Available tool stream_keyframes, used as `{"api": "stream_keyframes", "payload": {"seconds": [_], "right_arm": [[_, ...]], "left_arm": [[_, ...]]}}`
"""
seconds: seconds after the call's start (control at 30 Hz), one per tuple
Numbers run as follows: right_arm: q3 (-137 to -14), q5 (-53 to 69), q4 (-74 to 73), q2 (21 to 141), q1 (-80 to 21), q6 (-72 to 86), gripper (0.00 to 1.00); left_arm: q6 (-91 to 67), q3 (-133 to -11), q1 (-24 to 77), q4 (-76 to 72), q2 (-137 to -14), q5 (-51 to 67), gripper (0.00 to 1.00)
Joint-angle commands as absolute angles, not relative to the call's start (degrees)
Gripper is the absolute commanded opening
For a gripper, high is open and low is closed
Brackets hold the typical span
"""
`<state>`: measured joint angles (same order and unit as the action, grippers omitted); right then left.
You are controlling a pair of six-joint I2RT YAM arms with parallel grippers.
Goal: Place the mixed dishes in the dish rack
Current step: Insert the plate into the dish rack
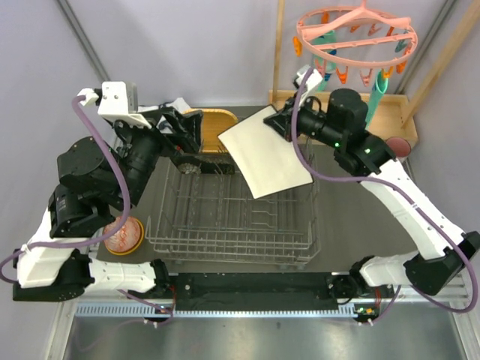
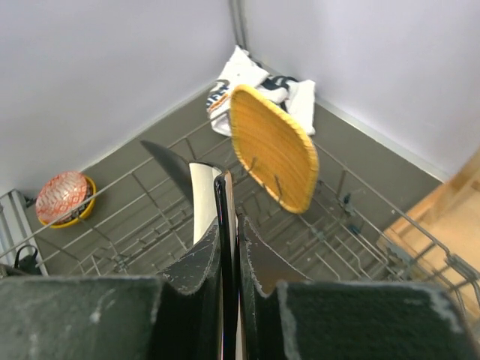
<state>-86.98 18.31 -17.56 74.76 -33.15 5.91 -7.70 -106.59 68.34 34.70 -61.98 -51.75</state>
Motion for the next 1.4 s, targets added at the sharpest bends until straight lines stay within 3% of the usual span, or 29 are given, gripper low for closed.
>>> {"api": "stream_keyframes", "payload": {"seconds": [0.0, 0.47, 0.7, 0.9, 1.37], "right_arm": [[-89.9, 11.9, -4.8, 73.5, -40.3, 3.3, 0.00], [-85.0, 13.8, 15.1, 78.1, -49.5, -2.9, 0.00], [-75.3, 14.4, 40.3, 80.6, -51.7, -2.6, 0.00], [-71.9, 12.6, 52.6, 82.8, -51.8, -0.4, 0.00], [-74.1, 20.6, 71.7, 90.5, -51.7, 6.6, 0.00]], "left_arm": [[-8.1, -105.9, 68.3, 33.1, -61.4, -52.4, 0.99], [-8.0, -105.0, 68.3, 32.8, -60.0, -52.9, 0.99], [-7.6, -105.2, 68.3, 32.3, -60.3, -52.8, 0.99], [-7.0, -105.7, 68.3, 32.2, -60.5, -52.8, 0.99], [-6.2, -107.1, 68.3, 32.1, -61.2, -52.0, 0.99]]}}
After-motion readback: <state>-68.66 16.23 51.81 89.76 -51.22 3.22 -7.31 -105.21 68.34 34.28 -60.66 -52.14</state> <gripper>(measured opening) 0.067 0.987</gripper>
